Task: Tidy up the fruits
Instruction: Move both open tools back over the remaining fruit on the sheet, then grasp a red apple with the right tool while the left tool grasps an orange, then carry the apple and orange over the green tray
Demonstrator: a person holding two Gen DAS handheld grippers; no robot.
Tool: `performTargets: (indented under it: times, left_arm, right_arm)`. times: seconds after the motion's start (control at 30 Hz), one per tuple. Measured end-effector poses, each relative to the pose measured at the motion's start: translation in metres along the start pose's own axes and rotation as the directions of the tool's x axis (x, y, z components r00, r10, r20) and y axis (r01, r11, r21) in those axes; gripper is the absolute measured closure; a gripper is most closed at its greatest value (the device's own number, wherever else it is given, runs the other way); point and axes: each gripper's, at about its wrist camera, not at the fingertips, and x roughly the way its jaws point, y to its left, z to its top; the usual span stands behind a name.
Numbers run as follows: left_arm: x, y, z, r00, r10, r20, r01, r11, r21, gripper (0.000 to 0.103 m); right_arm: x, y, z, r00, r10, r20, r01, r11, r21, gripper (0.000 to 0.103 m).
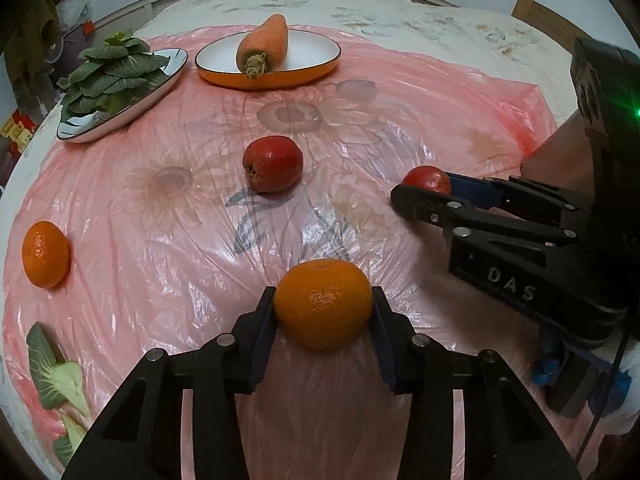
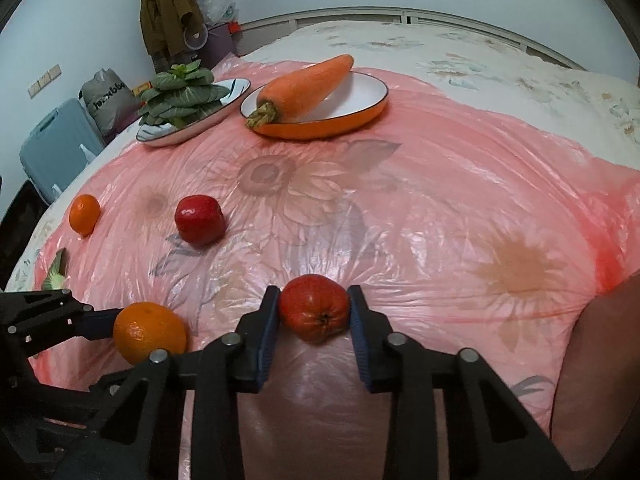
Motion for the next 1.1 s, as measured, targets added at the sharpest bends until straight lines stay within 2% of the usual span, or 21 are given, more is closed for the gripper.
performTargets:
  times: [0.63,0.83,1.1]
  left_arm:
    - [-0.033,-0.004,-0.007,0.997,-0.002,0.071,0.003,1.000,-0.012,0.065]
    - [-0.054,-0.012,-0.019,0.995,0.016,0.100,-0.016,1.000,0.000,0.065]
    - [-0.087,-0.029,-0.042,0.990,0.028,0.135,-0.032,0.999,0.032,0.065]
  right_arm:
    - [-0.044,0.009,-0.017,0.999,0.005,0.051,-0.006,1.000,0.020,0.074]
    - [-0.070,0.020,-0.037,0.999,0.006,0.054,-0.007,1.000,0.013,0.074]
    - [-0.112,0.025,-0.083,0.999,-0.007,0.047,0.006,0.999,0.040,0.074]
